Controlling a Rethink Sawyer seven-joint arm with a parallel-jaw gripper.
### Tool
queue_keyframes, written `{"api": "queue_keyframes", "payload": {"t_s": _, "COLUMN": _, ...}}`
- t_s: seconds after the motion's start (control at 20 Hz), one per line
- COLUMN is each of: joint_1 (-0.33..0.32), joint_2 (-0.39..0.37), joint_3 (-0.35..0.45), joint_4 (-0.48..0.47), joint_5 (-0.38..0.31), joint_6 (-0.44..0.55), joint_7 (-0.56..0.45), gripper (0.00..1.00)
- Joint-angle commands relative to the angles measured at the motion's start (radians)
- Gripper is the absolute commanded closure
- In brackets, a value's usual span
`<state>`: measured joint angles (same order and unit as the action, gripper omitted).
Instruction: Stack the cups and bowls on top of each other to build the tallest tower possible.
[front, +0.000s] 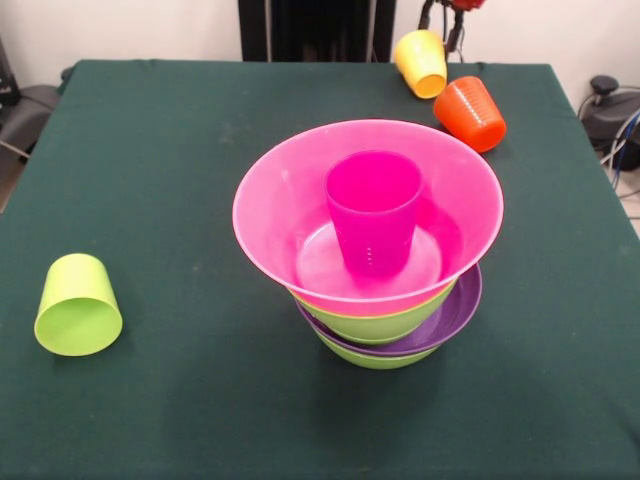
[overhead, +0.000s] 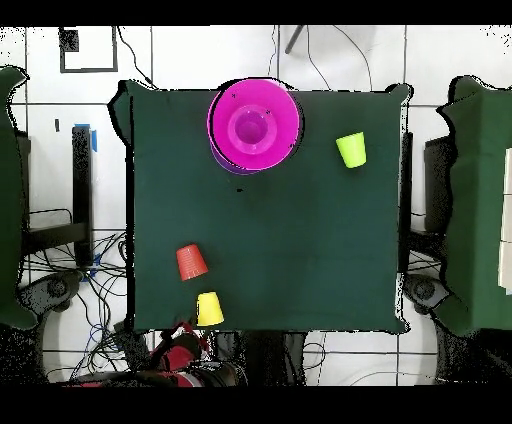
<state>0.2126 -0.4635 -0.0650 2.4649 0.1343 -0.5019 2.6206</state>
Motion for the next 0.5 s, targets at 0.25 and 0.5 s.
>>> {"api": "queue_keyframes", "payload": {"t_s": 0.25, "joint_1": 0.054, "joint_2": -0.161, "joint_3": 0.082, "joint_4": 0.007, "joint_5": 0.088, "joint_6": 0.132, "joint_7": 0.170, "gripper": 0.00}}
{"api": "queue_keyframes", "payload": {"t_s": 0.5, "joint_1": 0.058, "joint_2": -0.177, "joint_3": 0.074, "joint_4": -0.010, "joint_5": 0.097, "joint_6": 0.146, "joint_7": 0.163, "gripper": 0.00}}
